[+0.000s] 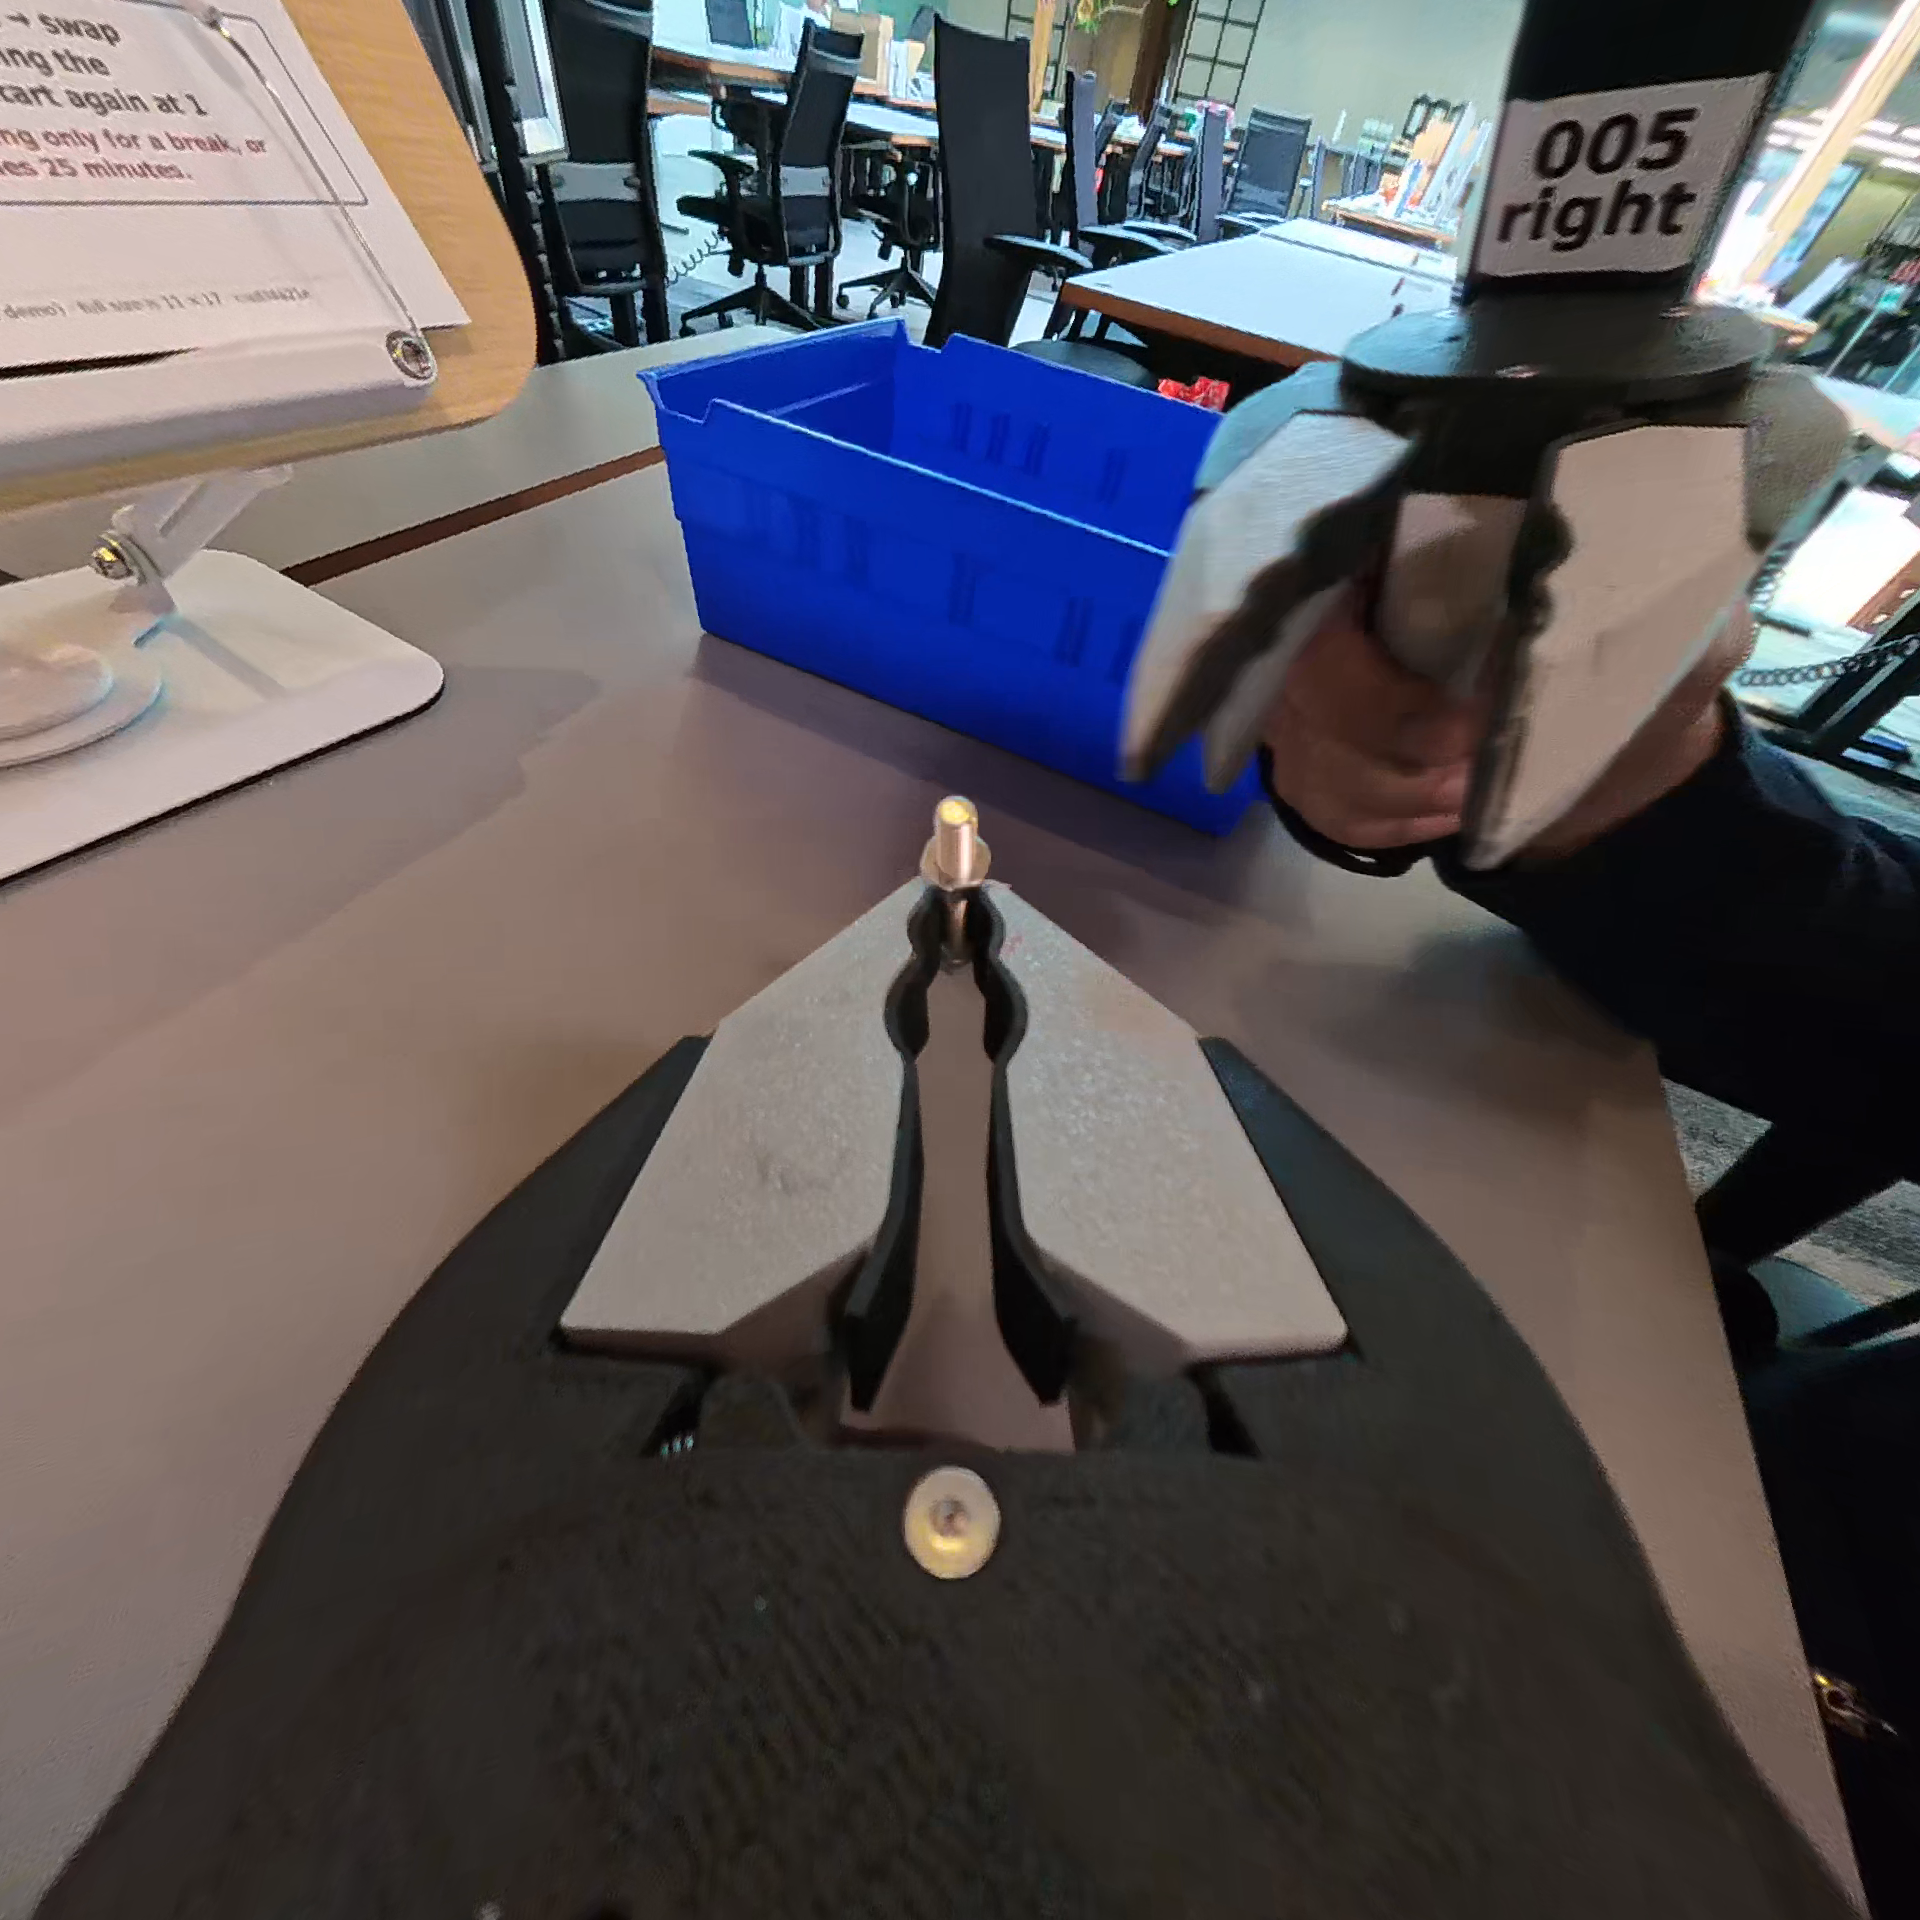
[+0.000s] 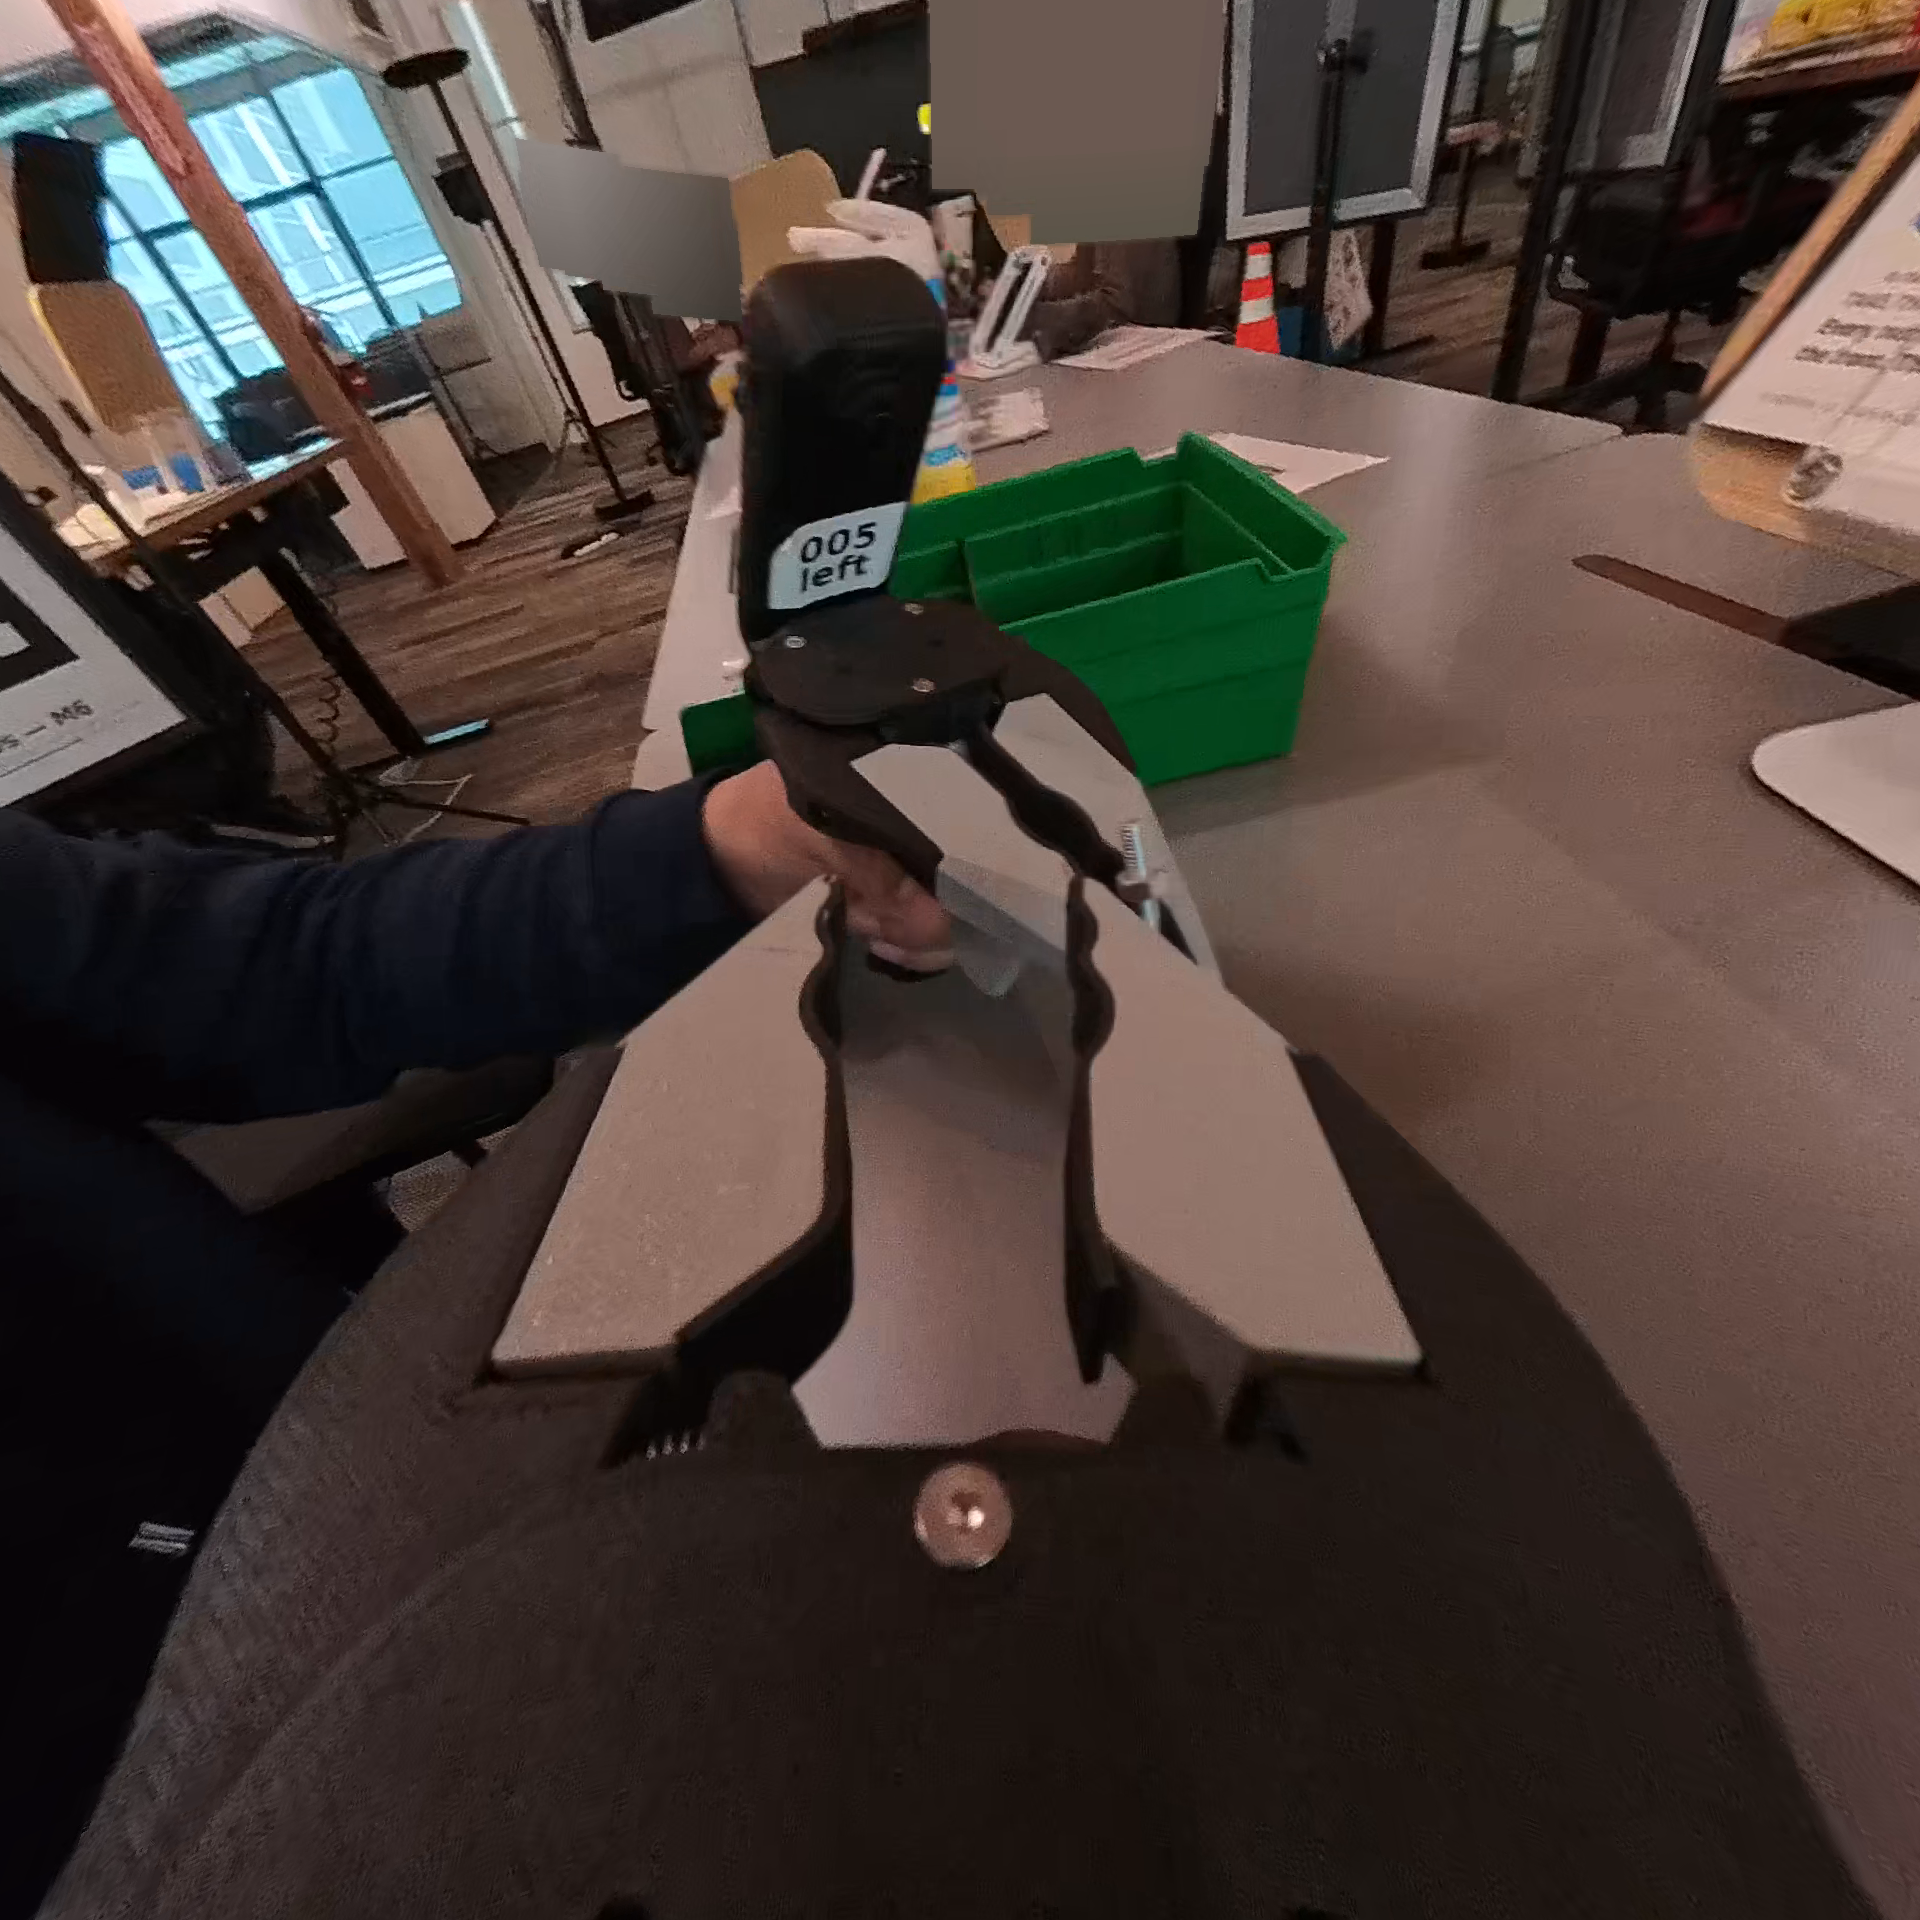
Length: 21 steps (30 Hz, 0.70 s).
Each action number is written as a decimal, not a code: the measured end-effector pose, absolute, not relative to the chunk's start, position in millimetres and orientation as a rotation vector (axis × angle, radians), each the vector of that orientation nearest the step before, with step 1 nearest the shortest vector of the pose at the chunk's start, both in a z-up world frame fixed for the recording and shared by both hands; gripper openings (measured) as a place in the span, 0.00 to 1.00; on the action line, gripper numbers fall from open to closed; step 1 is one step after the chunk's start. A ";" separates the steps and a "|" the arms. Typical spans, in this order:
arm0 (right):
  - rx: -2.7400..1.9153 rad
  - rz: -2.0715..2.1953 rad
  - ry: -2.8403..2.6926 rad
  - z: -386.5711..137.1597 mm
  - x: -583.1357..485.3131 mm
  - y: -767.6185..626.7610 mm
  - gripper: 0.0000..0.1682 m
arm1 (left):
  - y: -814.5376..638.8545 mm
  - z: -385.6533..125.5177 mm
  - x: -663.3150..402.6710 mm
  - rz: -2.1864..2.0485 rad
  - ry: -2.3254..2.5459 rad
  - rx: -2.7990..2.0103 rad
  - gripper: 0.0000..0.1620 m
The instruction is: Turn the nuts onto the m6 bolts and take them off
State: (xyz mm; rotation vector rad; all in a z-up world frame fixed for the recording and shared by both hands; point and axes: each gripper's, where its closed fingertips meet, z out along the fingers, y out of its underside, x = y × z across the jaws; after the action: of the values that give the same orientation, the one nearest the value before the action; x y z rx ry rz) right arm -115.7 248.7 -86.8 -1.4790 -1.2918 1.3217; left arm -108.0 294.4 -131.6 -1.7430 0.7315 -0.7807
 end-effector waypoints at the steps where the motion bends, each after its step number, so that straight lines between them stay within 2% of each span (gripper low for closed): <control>1: -1.513 1.298 -1.267 -90.5 -115.9 255.2 0.28 | 293.6 -132.2 -106.3 -0.773 0.743 -1.744 0.01; 4: -1.553 1.229 -1.218 -94.8 -116.9 266.7 0.34 | 289.8 -135.6 -99.8 -0.768 0.786 -1.745 0.02; 9: -1.578 1.247 -1.339 -109.3 -123.3 250.4 0.36 | 289.7 -136.8 -98.5 -0.756 0.796 -1.748 0.02; 10: -1.559 1.293 -1.393 -109.0 -122.7 239.5 0.29 | 293.6 -138.1 -103.3 -0.741 0.767 -1.765 0.01; 11: -1.489 1.399 -1.495 -105.4 -119.2 218.7 0.03 | 297.3 -138.0 -108.3 -0.743 0.731 -1.777 0.01; 13: -1.466 1.459 -1.464 -97.0 -119.7 215.3 0.12 | 299.7 -134.3 -114.1 -0.785 0.681 -1.772 0.01; 14: -1.498 1.400 -1.399 -97.8 -121.5 228.5 0.20 | 300.3 -132.3 -115.4 -0.791 0.670 -1.764 0.01; 15: -1.529 1.341 -1.358 -100.5 -121.2 240.2 0.24 | 300.7 -131.6 -116.0 -0.785 0.667 -1.762 0.01; 21: -1.569 1.287 -1.186 -93.9 -114.4 269.1 0.27 | 293.7 -132.7 -105.1 -0.803 0.731 -1.746 0.01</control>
State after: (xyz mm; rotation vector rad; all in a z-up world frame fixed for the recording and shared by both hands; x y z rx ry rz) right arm -114.4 269.1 -93.9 -1.5692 -1.1858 1.2874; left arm -105.1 293.7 -132.7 -1.7458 0.7312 -0.8030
